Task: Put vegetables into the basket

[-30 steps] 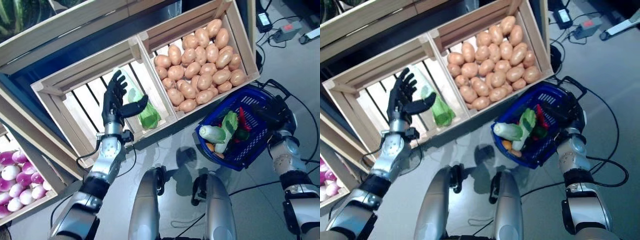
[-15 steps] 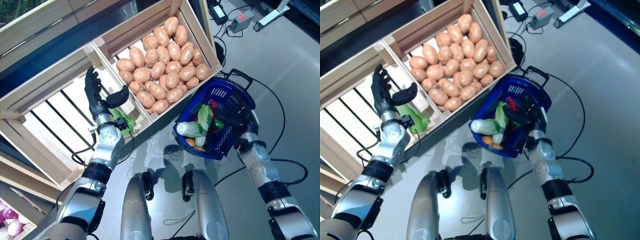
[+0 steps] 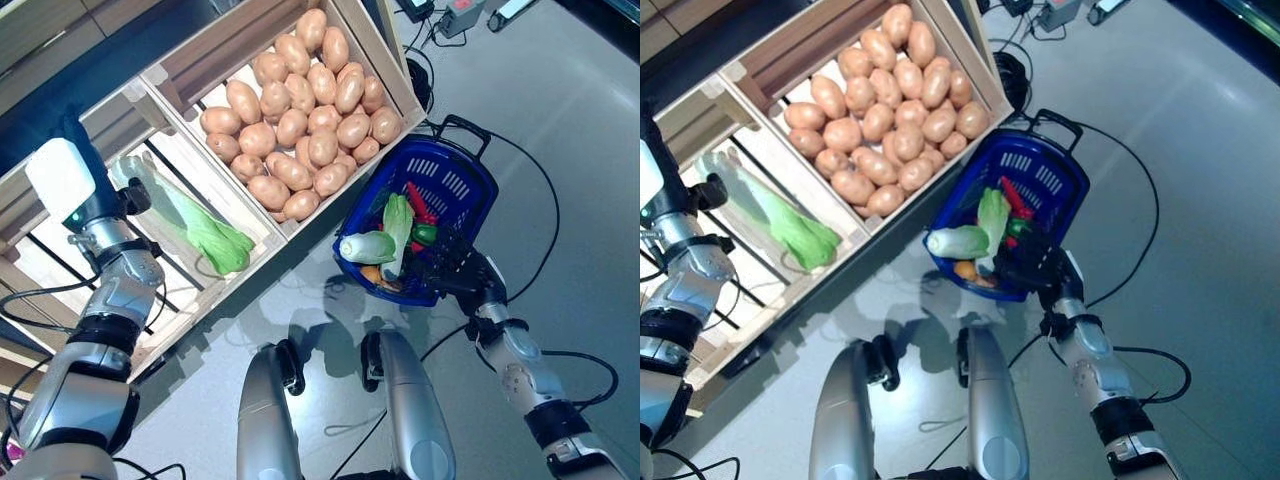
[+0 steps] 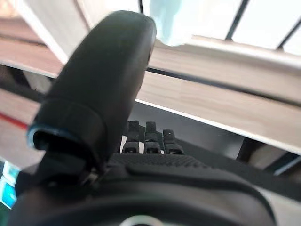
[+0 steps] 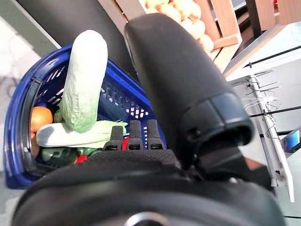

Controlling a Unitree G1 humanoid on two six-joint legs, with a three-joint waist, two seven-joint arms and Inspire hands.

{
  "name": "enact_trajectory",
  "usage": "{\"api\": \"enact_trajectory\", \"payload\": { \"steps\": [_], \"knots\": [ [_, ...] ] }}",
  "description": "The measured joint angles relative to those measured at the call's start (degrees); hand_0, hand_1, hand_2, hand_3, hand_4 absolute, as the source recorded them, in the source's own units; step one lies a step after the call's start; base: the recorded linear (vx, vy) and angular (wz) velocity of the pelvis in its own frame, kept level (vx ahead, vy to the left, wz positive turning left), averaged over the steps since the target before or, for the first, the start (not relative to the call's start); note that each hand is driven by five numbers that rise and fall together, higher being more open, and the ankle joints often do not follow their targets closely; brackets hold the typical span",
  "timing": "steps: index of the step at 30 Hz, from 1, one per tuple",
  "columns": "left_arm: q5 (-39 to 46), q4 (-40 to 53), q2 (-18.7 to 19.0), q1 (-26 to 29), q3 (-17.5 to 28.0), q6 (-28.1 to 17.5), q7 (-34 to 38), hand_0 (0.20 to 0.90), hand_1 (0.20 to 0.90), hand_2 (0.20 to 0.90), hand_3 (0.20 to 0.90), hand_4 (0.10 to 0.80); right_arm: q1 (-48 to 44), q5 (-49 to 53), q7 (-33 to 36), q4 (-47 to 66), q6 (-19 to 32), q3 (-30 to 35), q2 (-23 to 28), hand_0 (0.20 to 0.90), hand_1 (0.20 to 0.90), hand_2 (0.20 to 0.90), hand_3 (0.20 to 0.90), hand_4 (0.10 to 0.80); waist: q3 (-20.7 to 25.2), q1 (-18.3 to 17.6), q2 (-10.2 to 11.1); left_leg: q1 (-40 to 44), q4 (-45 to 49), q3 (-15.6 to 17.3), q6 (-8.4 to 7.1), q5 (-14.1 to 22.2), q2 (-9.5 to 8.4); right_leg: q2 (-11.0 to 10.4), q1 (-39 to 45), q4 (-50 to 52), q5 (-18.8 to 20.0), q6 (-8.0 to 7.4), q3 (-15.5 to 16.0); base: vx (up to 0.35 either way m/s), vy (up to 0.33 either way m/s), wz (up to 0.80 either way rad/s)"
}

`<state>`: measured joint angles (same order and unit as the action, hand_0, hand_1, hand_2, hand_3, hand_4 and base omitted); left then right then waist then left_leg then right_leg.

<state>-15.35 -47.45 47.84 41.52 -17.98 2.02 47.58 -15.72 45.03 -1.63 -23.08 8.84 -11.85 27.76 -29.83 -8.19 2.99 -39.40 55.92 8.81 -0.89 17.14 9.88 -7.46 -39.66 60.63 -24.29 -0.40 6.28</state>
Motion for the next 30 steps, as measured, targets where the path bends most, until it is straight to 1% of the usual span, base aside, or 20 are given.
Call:
{"api": "enact_trajectory", "payload": {
  "steps": [2, 5, 7, 13, 15, 18, 19, 20, 25, 30],
  "knots": [
    [-2.8, 0.0, 0.9, 0.0, -1.3, 0.4, -0.2, 0.9, 0.9, 0.9, 0.9, 0.8, -0.1, 0.0, -0.1, 0.0, 0.0, 0.0, 0.1, 0.9, 0.9, 0.9, 0.9, 0.8, 0.0, 0.1, 0.0, -0.1, 0.0, 0.0, 0.0, 0.0, -0.05, -0.1, -0.1, 0.0, 0.0, 0.01, 0.0, -0.029, 0.037, 0.01],
    [-4.3, 0.0, 1.9, 0.8, -2.3, 1.1, -1.7, 0.9, 0.9, 0.9, 0.9, 0.8, -0.4, 0.0, -0.3, 0.0, 0.0, -0.3, 0.8, 0.9, 0.9, 0.9, 0.9, 0.8, 0.0, 0.2, 0.0, -0.8, 0.1, 0.0, -0.06, -0.1, -0.33, -0.6, -0.9, 0.5, -0.1, 0.2, 0.1, -0.032, 0.062, 0.03],
    [-5.3, -0.7, 3.1, 1.8, -4.2, 1.4, -2.9, 0.9, 0.9, 0.9, 0.9, 0.8, -0.6, 0.0, -0.3, 0.0, 0.0, -0.3, 1.0, 0.9, 0.9, 0.9, 0.9, 0.8, 0.0, 0.3, 0.0, -1.3, 0.1, -0.1, -0.24, -0.2, -0.42, -0.6, -1.5, 0.7, -0.1, 0.25, 0.1, -0.028, 0.042, 0.02],
    [-8.8, -2.2, 5.3, 4.0, -8.5, 1.3, -7.4, 0.9, 0.9, 0.9, 0.9, 0.8, -1.6, 0.0, -0.3, 0.0, 0.0, -0.3, 1.5, 0.9, 0.9, 0.9, 0.9, 0.8, -0.1, 0.3, -0.1, -2.8, 0.5, -0.3, -0.48, -0.3, -0.57, -0.8, -3.1, 1.5, -0.3, 0.53, 0.2, -0.036, 0.06, 0.02],
    [-10.0, -2.2, 5.7, 4.6, -9.3, 0.8, -8.5, 0.9, 0.9, 0.9, 0.9, 0.8, -2.2, 0.0, -0.3, -0.1, 0.0, -0.3, 1.6, 0.9, 0.9, 0.9, 0.9, 0.8, -0.1, 0.3, -0.1, -3.7, 0.7, -0.3, -0.53, -0.4, -0.62, -0.8, -4.0, 1.8, -0.3, 0.54, 0.1, -0.033, 0.076, 0.0],
    [-13.3, -2.2, 6.4, 5.2, -12.0, 0.1, -10.2, 0.9, 0.9, 0.9, 0.9, 0.8, -2.4, 0.0, -0.4, -0.1, 0.0, -0.4, 1.8, 0.9, 0.9, 0.9, 0.9, 0.8, -0.1, 0.4, -0.1, -4.3, 1.2, -0.4, -0.53, -0.4, -0.67, -0.9, -4.7, 2.2, -0.4, 0.64, 0.1, -0.041, 0.092, 0.0],
    [-14.7, -2.2, 7.7, 5.8, -14.3, -0.4, -11.0, 0.9, 0.9, 0.9, 0.9, 0.8, -2.8, 0.0, -0.8, -0.1, 0.0, -0.5, 2.4, 0.9, 0.9, 0.9, 0.9, 0.8, -0.1, 0.3, -0.2, -5.2, 1.4, -0.4, -0.53, -0.4, -0.68, -0.9, -5.6, 2.5, -0.4, 0.67, 0.1, -0.048, 0.104, -0.01],
    [-15.4, -2.1, 8.1, 6.1, -14.9, -0.6, -11.4, 0.9, 0.9, 0.9, 0.9, 0.8, -3.1, 0.0, -1.0, -0.2, 0.0, -0.5, 3.0, 0.9, 0.9, 0.9, 0.9, 0.8, -0.1, 0.4, -0.2, -6.0, 1.7, -0.4, -0.52, -0.4, -0.68, -0.9, -6.4, 2.8, -0.4, 0.68, 0.0, -0.038, 0.094, 0.0],
    [-15.6, -2.8, 8.2, 6.2, -15.0, -0.6, -11.9, 0.9, 0.9, 0.9, 0.9, 0.8, -3.1, 0.1, -1.8, -0.3, 0.0, -0.5, 4.5, 0.9, 0.9, 0.9, 0.9, 0.8, -0.1, 0.6, -0.2, -8.6, 2.6, -0.5, -0.57, -0.4, -0.67, -1.0, -9.2, 4.0, -0.5, 0.86, -0.2, -0.049, 0.062, 0.01],
    [-15.9, -2.6, 8.4, 6.8, -15.4, -0.6, -11.9, 0.9, 0.9, 0.9, 0.9, 0.8, -3.3, 0.2, -2.0, -0.3, 0.0, -0.8, 5.8, 0.9, 0.9, 0.9, 0.9, 0.8, -0.1, 1.6, -0.2, -10.7, 3.2, -0.7, -0.73, -0.5, -0.69, -1.0, -11.2, 4.9, -0.6, 1.05, -0.2, -0.059, 0.06, 0.02]
  ]
}}
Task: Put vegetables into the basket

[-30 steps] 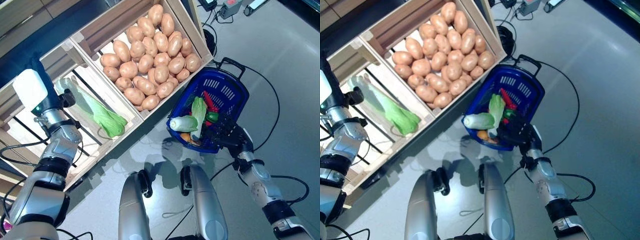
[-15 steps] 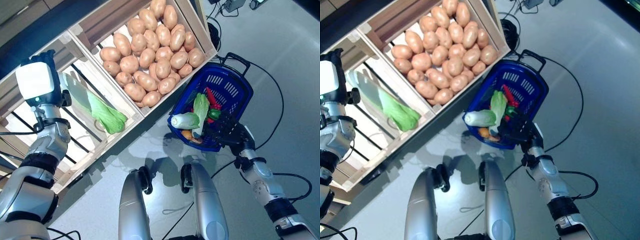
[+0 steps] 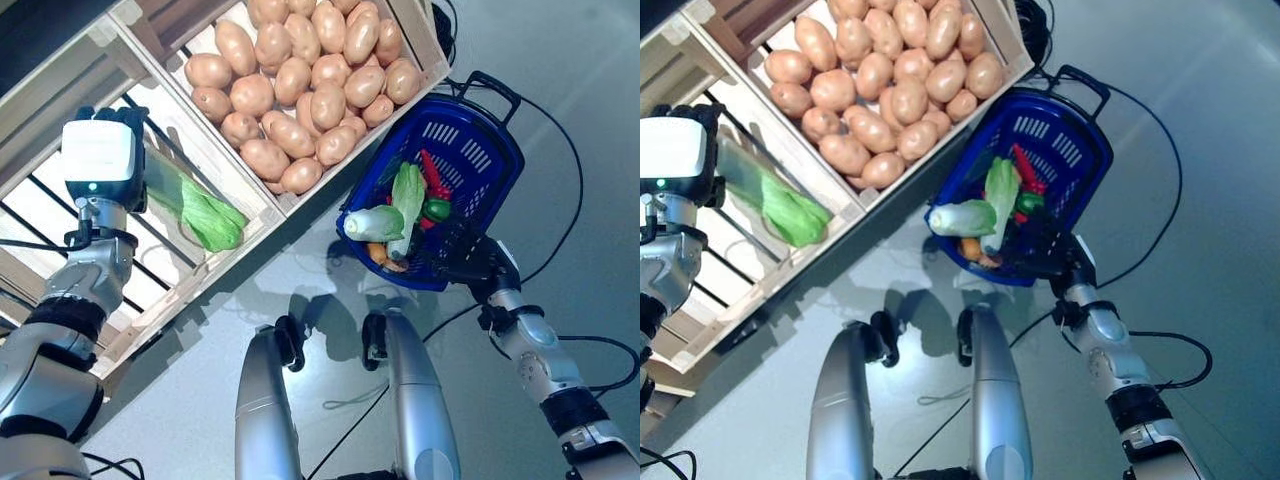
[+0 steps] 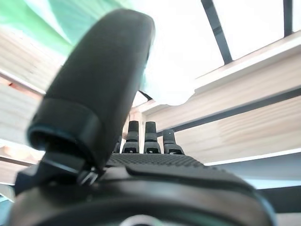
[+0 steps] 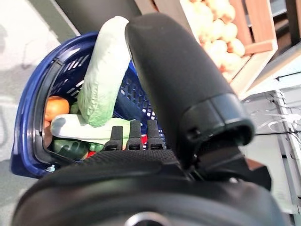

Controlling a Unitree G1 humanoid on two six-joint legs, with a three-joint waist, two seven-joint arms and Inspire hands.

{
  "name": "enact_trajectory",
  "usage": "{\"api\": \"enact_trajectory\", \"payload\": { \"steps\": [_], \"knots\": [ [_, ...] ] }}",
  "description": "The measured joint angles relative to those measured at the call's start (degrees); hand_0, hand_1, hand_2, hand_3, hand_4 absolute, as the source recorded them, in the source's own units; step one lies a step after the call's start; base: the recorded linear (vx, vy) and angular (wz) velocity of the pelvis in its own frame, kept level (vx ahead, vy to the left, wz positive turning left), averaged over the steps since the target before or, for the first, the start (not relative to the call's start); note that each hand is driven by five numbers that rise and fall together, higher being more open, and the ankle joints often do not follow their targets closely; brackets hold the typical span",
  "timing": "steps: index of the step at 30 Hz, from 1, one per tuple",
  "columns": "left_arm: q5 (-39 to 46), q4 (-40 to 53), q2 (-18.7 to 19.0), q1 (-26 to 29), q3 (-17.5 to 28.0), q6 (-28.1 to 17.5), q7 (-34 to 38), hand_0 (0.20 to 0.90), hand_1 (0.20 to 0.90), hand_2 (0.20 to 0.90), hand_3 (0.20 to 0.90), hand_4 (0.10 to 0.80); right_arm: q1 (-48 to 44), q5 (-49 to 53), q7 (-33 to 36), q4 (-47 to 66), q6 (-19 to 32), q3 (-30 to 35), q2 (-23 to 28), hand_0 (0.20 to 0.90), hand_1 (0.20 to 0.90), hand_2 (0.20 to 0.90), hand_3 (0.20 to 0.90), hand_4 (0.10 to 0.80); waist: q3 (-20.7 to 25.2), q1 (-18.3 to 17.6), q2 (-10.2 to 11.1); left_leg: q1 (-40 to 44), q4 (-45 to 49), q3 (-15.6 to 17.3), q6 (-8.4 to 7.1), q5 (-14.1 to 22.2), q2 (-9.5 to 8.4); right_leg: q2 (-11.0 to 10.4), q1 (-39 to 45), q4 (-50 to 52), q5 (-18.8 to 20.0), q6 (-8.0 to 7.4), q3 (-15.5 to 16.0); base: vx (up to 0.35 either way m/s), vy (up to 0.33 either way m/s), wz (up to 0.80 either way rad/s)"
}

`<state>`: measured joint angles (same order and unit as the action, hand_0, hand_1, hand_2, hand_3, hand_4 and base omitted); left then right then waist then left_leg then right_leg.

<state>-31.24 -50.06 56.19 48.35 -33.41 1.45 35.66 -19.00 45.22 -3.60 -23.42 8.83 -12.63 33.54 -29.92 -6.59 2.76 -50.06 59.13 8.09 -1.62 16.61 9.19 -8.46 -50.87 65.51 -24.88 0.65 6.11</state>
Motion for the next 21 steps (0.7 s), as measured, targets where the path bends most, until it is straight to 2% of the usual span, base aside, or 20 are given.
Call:
{"api": "enact_trajectory", "payload": {
  "steps": [3, 6, 9, 15, 21],
  "knots": [
    [-0.6, -0.1, 0.8, 0.7, -0.7, 0.0, -0.2, 0.9, 0.9, 0.9, 0.9, 0.8, -0.9, 0.2, -0.2, 0.0, 0.0, -0.3, 1.3, 0.9, 0.9, 0.9, 0.9, 0.8, 0.0, 0.2, -0.1, -1.5, 0.1, -0.1, 0.12, -0.3, -0.19, -0.2, -1.6, 0.3, 0.0, 0.02, 0.0, -0.064, 0.065, 0.04],
    [-2.0, -1.1, 1.7, 3.9, -4.8, 0.2, -2.1, 0.9, 0.9, 0.9, 0.9, 0.8, -2.1, 0.3, -0.2, -1.1, 0.0, -0.5, 3.0, 0.9, 0.9, 0.9, 0.9, 0.8, 0.0, 1.4, -0.1, -3.3, 0.6, -0.2, 0.14, -0.4, -0.24, -0.3, -3.3, 1.0, 0.1, 0.2, 0.0, -0.047, 0.062, 0.04],
    [-2.4, -1.9, 3.6, 5.4, -6.9, 0.3, -3.5, 0.9, 0.9, 0.9, 0.9, 0.8, -3.3, 0.8, -0.2, -1.2, 0.0, -0.9, 3.6, 0.9, 0.9, 0.9, 0.9, 0.8, 0.0, 1.5, -0.1, -5.3, 1.5, -0.6, 0.14, -0.4, -0.24, -0.4, -5.0, 1.7, 0.1, 0.23, 0.2, -0.043, 0.06, 0.04],
    [-5.1, -1.8, 3.9, 11.7, -10.9, 0.8, -8.4, 0.9, 0.9, 0.9, 0.9, 0.8, -4.2, 2.8, -0.2, -1.5, 0.0, -1.2, 4.1, 0.9, 0.9, 0.9, 0.9, 0.8, 0.0, 1.3, -0.1, -9.9, 4.4, -1.1, 0.73, -0.1, -0.26, -0.8, -9.1, 3.9, 0.1, 0.27, 0.4, -0.041, 0.047, 0.02],
    [-6.2, -0.8, 3.9, 14.5, -11.4, 1.8, -12.5, 0.9, 0.9, 0.9, 0.9, 0.8, -4.1, 3.0, -0.2, -1.7, 0.0, -1.2, 4.2, 0.9, 0.9, 0.9, 0.9, 0.8, 0.0, 1.5, -0.1, -12.7, 5.5, -1.2, 0.89, 0.0, -0.39, -1.0, -12.1, 5.5, 0.0, 0.5, 0.1, 0.0, 0.0, 0.0]
  ]
}}
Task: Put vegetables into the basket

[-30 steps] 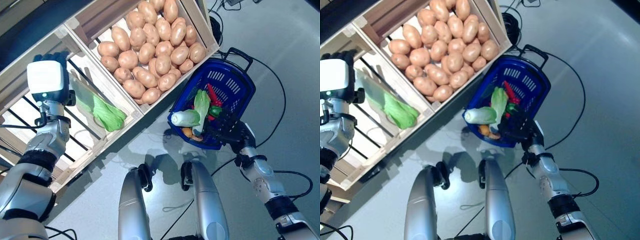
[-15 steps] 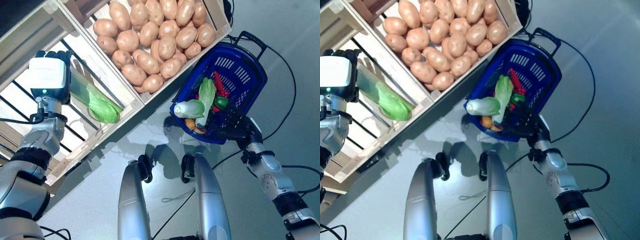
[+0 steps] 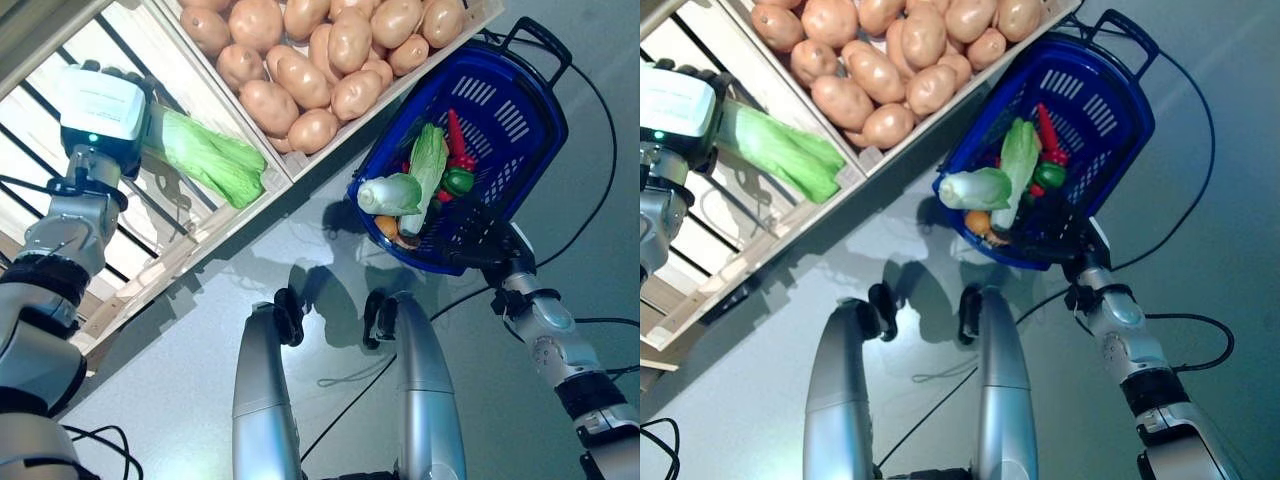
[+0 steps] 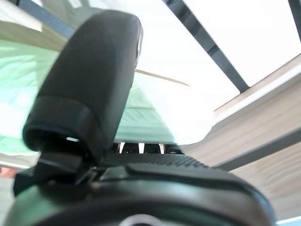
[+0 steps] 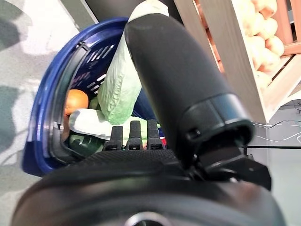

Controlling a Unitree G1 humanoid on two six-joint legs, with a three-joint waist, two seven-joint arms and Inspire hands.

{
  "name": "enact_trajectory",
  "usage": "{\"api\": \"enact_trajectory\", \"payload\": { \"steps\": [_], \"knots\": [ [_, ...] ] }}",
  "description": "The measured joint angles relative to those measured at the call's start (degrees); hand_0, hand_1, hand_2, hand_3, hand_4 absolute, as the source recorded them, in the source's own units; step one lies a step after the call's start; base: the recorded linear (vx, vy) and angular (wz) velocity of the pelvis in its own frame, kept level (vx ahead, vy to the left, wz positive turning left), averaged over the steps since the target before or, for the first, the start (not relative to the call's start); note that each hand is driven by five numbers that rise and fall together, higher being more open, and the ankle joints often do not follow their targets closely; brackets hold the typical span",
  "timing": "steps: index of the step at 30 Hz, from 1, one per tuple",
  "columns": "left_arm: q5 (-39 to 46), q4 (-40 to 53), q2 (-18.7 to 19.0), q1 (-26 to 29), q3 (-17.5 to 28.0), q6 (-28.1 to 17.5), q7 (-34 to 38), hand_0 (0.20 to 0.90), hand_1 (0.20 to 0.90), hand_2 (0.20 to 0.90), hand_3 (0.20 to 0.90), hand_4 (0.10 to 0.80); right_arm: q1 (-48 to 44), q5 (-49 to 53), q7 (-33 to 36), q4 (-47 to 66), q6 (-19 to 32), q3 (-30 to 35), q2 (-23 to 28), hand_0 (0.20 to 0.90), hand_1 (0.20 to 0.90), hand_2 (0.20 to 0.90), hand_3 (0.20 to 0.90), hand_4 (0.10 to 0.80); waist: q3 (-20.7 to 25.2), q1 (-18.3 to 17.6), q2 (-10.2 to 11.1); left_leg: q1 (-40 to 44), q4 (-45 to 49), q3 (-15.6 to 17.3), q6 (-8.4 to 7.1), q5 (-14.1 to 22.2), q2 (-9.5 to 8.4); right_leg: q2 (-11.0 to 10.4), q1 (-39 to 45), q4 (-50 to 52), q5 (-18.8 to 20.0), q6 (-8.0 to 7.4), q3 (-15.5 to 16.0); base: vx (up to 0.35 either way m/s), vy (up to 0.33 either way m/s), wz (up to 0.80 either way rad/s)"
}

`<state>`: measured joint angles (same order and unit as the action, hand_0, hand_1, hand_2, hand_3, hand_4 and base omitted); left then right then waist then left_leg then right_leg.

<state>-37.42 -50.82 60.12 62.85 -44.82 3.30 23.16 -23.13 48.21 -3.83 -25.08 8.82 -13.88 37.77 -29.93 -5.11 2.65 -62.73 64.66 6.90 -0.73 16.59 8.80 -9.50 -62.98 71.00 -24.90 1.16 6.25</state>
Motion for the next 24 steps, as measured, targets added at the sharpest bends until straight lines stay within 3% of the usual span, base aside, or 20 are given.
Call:
{"api": "enact_trajectory", "payload": {
  "steps": [1, 2, 11, 19, 24],
  "knots": [
    [0.0, 0.4, 0.2, 0.1, 0.0, 0.1, -0.8, 0.9, 0.9, 0.9, 0.9, 0.8, 0.0, 0.0, 0.0, 0.0, 0.0, 0.0, 0.0, 0.9, 0.9, 0.9, 0.9, 0.8, 0.0, 0.1, 0.0, 0.0, 0.0, 0.0, -0.01, 0.0, 0.0, 0.0, -0.1, 0.1, 0.0, 0.07, 0.0, 0.0, 0.0, 0.0],
    [0.0, 0.9, 0.4, 0.1, 0.0, 0.3, -1.7, 0.3, 0.3, 0.3, 0.3, 0.4, -0.1, 0.1, 0.0, 0.0, 0.0, 0.0, 0.0, 0.9, 0.9, 0.9, 0.9, 0.8, 0.0, 0.1, -0.1, 0.0, -0.1, 0.0, -0.07, 0.0, 0.0, 0.0, -0.1, 0.1, -0.1, 0.16, 0.0, 0.0, 0.0, 0.0],
    [0.1, 2.5, 1.5, 0.8, 0.4, 1.3, -3.5, 0.3, 0.3, 0.3, 0.3, 0.4, -0.5, 1.8, 0.0, 0.0, 0.0, 0.0, 1.1, 0.9, 0.9, 0.9, 0.9, 0.8, 0.0, 0.1, -0.7, 0.5, -0.5, 0.0, -0.57, -0.3, 0.01, 0.0, 0.2, -0.1, -0.2, 0.42, 0.2, 0.005, -0.006, -0.01],
    [3.2, 1.0, 1.4, -5.4, 0.3, 0.7, -5.5, 0.3, 0.3, 0.3, 0.3, 0.4, 0.5, 1.9, 0.0, 0.1, 0.0, 0.0, 1.1, 0.9, 0.9, 0.9, 0.9, 0.8, 0.0, 0.5, -0.7, 9.4, -4.3, 0.2, -0.74, -0.4, -0.05, 0.1, 9.2, -3.9, 0.0, 0.17, 0.9, 0.013, -0.021, -0.01],
    [6.1, 1.2, 1.4, -8.7, 3.2, -0.6, -5.5, 0.3, 0.3, 0.3, 0.3, 0.4, 0.5, 1.8, 0.0, 0.5, 0.0, 0.1, 1.1, 0.9, 0.9, 0.9, 0.9, 0.8, 0.0, 0.6, -0.7, 14.8, -6.4, 0.3, -0.62, -0.3, -0.09, 0.3, 14.8, -6.2, 0.1, -0.05, 1.2, 0.044, -0.02, -0.01]
  ]
}}
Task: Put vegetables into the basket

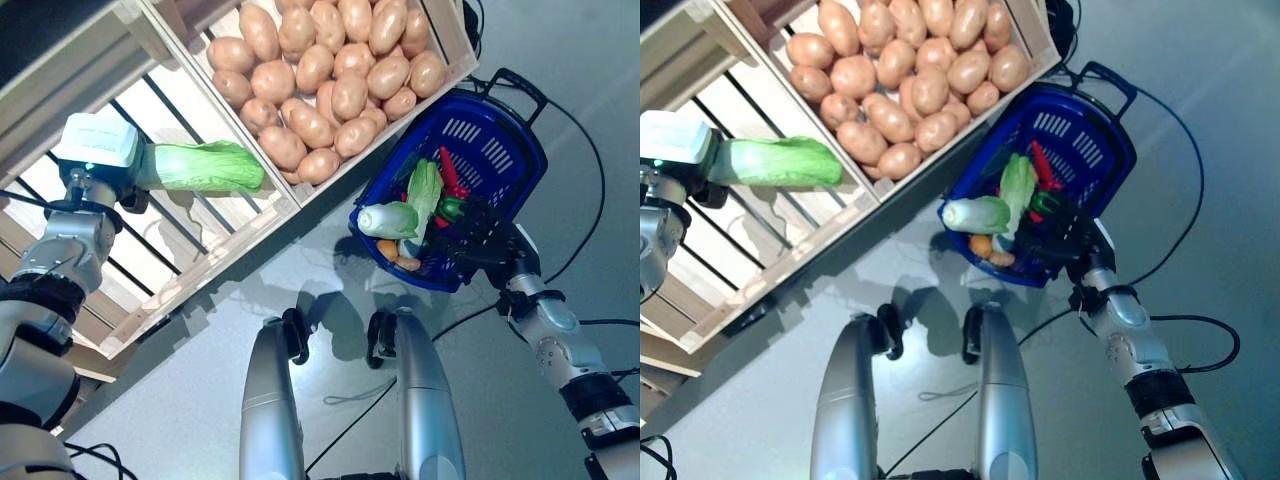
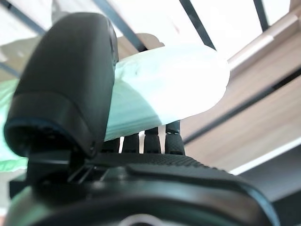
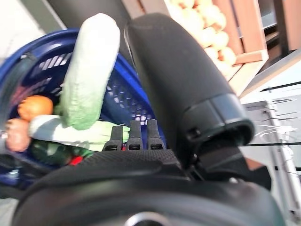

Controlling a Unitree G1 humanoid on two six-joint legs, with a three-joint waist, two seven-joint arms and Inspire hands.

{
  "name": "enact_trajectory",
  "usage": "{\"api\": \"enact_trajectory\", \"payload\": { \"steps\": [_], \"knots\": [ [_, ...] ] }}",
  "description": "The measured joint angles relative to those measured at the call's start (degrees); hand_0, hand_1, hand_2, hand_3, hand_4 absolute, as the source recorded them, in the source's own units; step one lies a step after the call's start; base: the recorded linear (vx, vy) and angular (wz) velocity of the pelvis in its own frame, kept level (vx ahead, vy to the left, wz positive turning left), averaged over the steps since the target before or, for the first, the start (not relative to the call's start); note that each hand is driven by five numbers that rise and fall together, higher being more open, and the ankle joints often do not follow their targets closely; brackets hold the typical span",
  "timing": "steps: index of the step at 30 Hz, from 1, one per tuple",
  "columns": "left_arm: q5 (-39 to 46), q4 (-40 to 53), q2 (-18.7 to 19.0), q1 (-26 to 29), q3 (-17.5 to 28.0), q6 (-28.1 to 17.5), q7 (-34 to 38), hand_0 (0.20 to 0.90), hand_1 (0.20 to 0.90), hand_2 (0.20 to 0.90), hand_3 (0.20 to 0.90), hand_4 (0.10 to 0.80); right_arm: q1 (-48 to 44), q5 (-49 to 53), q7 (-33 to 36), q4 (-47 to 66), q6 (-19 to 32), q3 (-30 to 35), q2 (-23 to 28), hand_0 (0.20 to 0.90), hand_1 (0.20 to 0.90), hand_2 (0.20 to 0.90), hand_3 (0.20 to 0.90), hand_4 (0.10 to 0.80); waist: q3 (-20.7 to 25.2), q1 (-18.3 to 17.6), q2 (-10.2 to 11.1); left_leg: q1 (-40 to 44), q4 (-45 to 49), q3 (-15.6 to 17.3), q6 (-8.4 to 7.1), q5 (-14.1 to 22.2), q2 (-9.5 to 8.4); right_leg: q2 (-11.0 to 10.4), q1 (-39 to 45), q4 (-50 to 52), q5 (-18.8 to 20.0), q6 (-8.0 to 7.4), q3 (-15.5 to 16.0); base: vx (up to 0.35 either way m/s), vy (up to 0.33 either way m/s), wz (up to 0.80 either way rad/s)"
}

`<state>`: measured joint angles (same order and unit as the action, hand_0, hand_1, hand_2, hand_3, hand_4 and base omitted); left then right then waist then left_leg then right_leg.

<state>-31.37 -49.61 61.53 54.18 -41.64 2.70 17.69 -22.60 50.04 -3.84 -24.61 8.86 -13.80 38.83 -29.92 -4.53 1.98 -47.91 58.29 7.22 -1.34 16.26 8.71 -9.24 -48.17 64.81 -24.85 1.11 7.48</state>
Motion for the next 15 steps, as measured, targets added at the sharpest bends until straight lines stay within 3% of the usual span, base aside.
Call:
{"api": "enact_trajectory", "payload": {
  "steps": [10, 15],
  "knots": [
    [-3.9, 3.0, 0.6, -8.3, 5.4, -6.1, 0.0, 0.3, 0.3, 0.3, 0.3, 0.4, 0.1, -0.1, 0.0, 0.7, 0.0, 0.1, -0.3, 0.9, 0.9, 0.9, 0.9, 0.8, 0.2, -0.1, 0.3, 14.3, -6.8, 0.2, -0.51, -0.3, -0.27, 0.2, 14.7, -6.7, 0.0, -0.2, 1.3, 0.095, -0.042, 0.01],
    [6.3, 7.5, 0.5, -17.3, 17.3, -8.7, 1.7, 0.3, 0.3, 0.3, 0.3, 0.4, 1.6, -0.1, 0.1, 2.1, 0.2, 4.6, -3.2, 0.9, 0.9, 0.9, 0.9, 0.8, 1.0, 0.0, 0.2, 21.7, -13.3, 0.4, -1.38, -1.8, -0.8, 0.4, 22.1, -12.5, 0.6, -0.82, 2.3, 0.081, -0.066, 0.04]
  ]
}}
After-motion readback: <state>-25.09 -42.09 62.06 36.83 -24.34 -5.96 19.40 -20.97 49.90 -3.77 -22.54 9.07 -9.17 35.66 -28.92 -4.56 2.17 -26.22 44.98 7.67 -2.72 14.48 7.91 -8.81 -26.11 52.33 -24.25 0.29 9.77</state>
